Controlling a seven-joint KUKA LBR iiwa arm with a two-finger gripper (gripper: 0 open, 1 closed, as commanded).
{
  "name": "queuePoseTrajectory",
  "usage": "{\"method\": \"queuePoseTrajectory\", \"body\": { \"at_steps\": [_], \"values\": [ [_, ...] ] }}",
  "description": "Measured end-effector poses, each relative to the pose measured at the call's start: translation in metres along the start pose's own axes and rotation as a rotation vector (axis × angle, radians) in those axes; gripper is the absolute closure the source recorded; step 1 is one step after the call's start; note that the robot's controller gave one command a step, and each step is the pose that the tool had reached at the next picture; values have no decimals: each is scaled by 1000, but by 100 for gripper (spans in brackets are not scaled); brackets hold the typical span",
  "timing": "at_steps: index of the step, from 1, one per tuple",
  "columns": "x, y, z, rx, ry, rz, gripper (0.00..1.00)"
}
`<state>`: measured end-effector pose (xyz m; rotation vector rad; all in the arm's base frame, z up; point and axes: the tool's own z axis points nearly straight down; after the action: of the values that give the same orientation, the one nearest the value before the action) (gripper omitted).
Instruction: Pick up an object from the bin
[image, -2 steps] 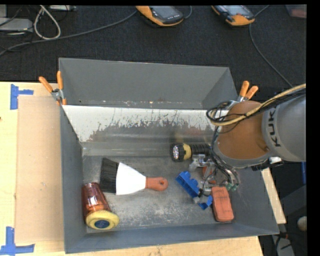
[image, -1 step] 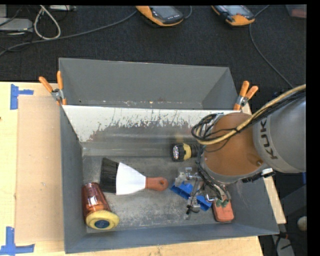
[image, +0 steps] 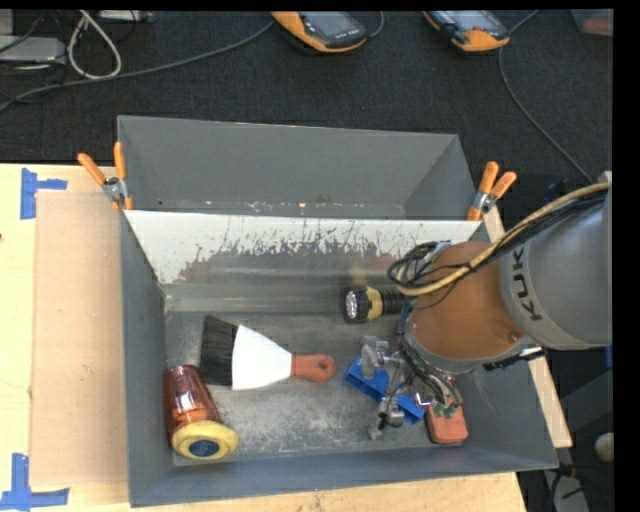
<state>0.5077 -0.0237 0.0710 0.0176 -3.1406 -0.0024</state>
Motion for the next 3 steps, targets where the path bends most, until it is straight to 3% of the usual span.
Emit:
{"method": "queuePoseTrajectory", "body": {
  "at_steps": [1, 2, 3],
  "values": [
    [-15, -26, -69, -1, 6, -26, 0],
    [39, -20, -147, -3, 14, 6, 0],
    [13, -24, -66, -3, 8, 15, 0]
  ]
}}
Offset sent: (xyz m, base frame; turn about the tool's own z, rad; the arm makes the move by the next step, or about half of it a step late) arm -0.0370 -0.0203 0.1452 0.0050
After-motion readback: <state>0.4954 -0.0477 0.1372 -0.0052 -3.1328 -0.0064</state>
